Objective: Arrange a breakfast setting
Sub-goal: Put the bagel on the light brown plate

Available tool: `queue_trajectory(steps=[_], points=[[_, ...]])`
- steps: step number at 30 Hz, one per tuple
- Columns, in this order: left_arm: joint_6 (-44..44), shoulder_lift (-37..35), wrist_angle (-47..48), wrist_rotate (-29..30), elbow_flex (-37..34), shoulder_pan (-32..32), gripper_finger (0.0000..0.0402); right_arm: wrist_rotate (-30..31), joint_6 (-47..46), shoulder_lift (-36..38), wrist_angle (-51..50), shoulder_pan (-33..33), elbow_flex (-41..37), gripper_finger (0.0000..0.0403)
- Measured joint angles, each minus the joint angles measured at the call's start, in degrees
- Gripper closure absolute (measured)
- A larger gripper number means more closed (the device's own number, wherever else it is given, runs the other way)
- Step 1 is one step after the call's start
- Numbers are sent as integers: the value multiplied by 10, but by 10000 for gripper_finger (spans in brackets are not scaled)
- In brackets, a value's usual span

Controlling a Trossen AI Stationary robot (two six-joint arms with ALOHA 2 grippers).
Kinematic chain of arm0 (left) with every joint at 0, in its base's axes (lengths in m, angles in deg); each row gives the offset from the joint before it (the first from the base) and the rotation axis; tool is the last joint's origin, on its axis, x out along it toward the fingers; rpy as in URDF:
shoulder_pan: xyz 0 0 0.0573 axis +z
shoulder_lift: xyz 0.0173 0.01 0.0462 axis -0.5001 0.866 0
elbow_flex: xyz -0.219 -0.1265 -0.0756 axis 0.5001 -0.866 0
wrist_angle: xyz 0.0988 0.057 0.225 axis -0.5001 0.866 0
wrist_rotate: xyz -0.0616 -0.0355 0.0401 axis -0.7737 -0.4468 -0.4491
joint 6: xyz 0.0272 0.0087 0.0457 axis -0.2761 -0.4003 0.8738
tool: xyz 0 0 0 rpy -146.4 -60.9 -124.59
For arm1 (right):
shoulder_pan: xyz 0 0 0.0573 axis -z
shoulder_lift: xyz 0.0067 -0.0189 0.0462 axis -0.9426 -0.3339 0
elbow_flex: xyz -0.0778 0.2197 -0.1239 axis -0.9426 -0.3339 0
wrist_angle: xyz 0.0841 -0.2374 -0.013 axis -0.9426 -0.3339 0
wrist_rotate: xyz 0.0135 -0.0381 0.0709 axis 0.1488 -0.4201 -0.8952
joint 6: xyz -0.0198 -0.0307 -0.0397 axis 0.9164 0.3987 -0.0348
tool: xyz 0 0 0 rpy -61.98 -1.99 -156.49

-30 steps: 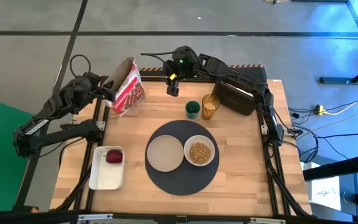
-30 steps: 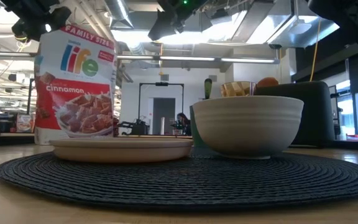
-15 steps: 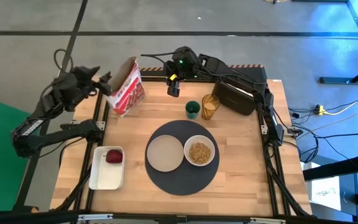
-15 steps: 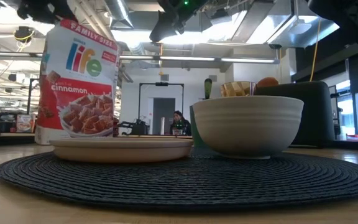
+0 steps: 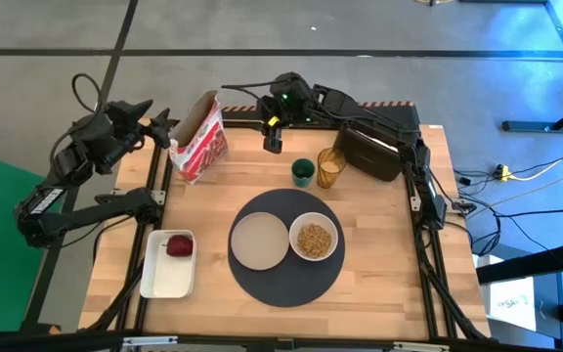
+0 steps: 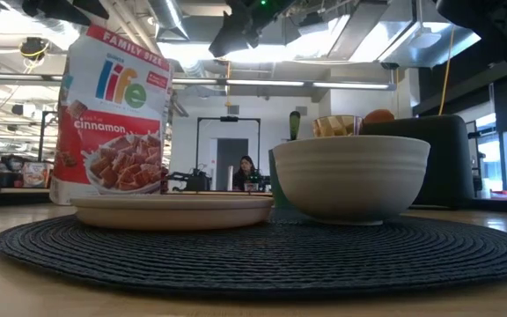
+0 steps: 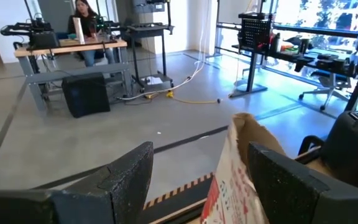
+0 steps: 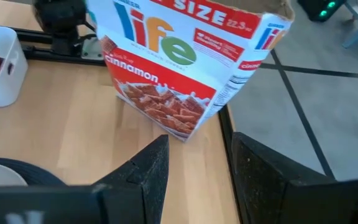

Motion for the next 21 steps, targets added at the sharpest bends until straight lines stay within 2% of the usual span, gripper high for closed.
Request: queue_trajectory(steps=[6, 9, 16, 21], points=[[0, 0, 2, -13, 11, 0, 148, 2, 0, 0, 0, 0, 0, 237], [18, 0, -6, -49, 39, 0, 148, 7, -6, 4, -5, 0, -1, 237], [44, 19, -55, -213, 109, 0, 154, -10, -102, 57, -28, 2, 0, 237], [44, 70, -61, -324, 128, -3, 175, 6, -181, 91, -127, 0, 0, 237]])
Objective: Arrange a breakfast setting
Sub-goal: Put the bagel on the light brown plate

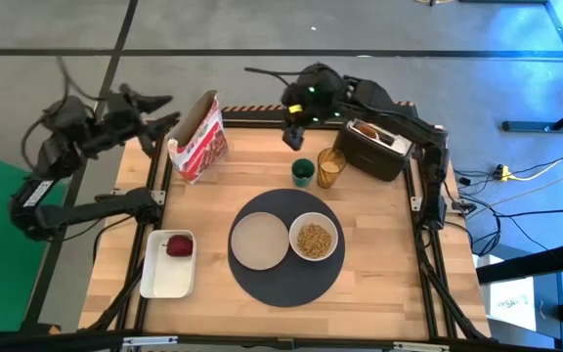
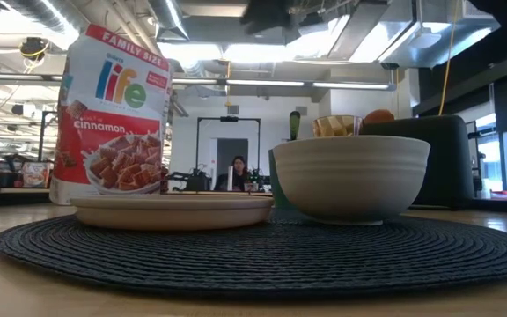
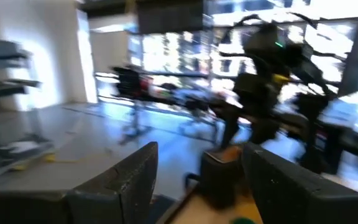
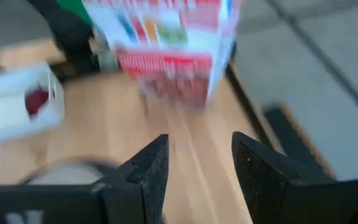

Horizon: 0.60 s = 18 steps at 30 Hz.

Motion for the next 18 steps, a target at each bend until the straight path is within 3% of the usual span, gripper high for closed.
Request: queue_trajectory(steps=[4, 8, 13, 18], points=[[2, 40, 0, -51, 1, -17, 194, 64, -46, 16, -147, -4, 0, 237], [34, 63, 0, -59, 1, -44, 203, 116, -69, 29, -249, 5, 0, 237], [60, 76, 0, -41, 1, -68, 204, 118, -77, 63, -316, 60, -1, 237], [41, 97, -1, -10, 1, -102, 204, 62, -31, 94, -311, 144, -53, 237]])
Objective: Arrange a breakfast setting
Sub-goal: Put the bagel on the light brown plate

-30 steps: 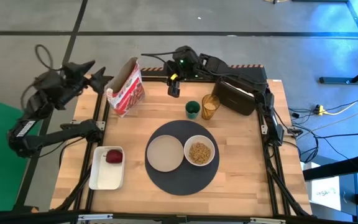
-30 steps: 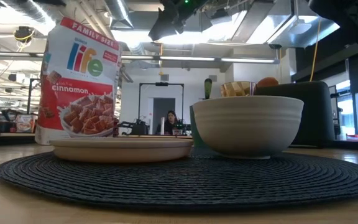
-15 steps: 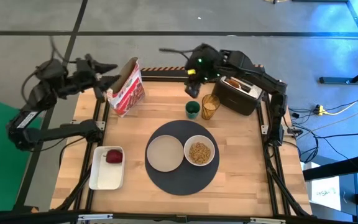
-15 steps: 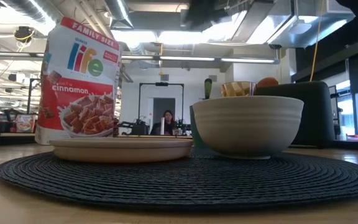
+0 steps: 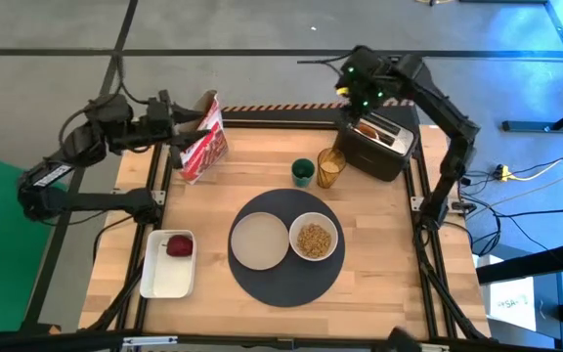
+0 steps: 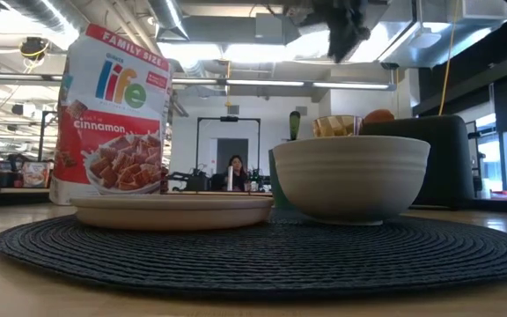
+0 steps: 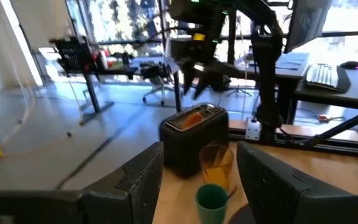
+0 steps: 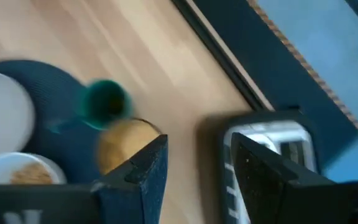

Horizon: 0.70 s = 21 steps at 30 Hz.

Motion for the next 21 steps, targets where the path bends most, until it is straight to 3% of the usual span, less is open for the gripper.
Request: queue_trajectory(steps=[8, 11, 14, 21], points=[[-15, 62, -40, 93, 0, -79, 204, -8, 50, 34, -2, 128, -151, 237], [-16, 82, -58, 123, 0, -91, 204, -46, 57, 46, -3, 156, -206, 237], [-16, 99, -59, 141, 0, -101, 204, -94, 84, 60, 3, 170, -258, 237], [-15, 131, -67, 166, 0, -112, 204, -82, 98, 68, 52, 168, -336, 237]])
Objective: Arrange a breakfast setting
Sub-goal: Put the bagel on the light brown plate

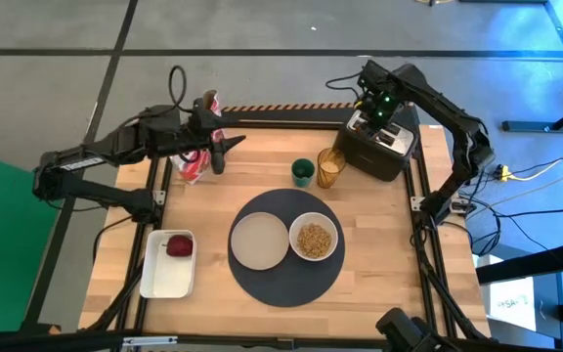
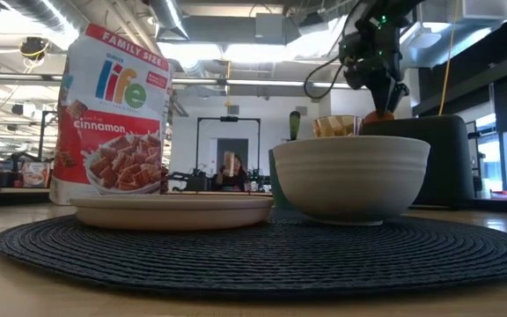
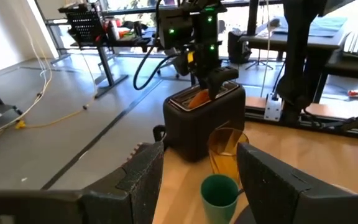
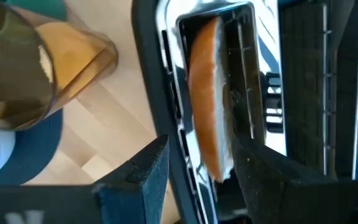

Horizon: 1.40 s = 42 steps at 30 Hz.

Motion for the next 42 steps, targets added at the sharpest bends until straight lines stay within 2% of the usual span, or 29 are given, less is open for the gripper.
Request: queue_trajectory(steps=[3, 5, 12, 18, 21, 25, 31, 34, 39, 42], points=[[1, 4, -10, 0, 0, 0, 204, 10, -1, 0, 13, 0, -8, 242], [3, 4, -12, 0, 0, 0, 204, 21, -1, 0, 19, 0, -8, 258], [6, 2, -15, 42, 0, 1, 204, 22, 5, 1, 19, 0, -8, 387], [16, 15, -16, 38, 1, 1, 204, 20, 12, 18, 11, -7, 14, 381], [16, 28, -25, 13, 1, 1, 204, 20, 15, 37, 2, -8, 48, 395], [32, 48, -55, -24, 1, 1, 204, 2, 39, 64, 9, -31, 93, 391], [35, 83, -121, -70, 1, 0, 204, -152, 74, 89, 72, -127, 124, 398], [20, 95, -148, -100, 1, 1, 204, -167, 79, 90, 119, -200, 124, 397], [39, 100, -164, -216, 1, -3, 204, -167, 100, 89, 197, -302, 124, 399], [33, 105, -162, -232, 0, -15, 204, -163, 101, 86, 272, -347, 124, 399]])
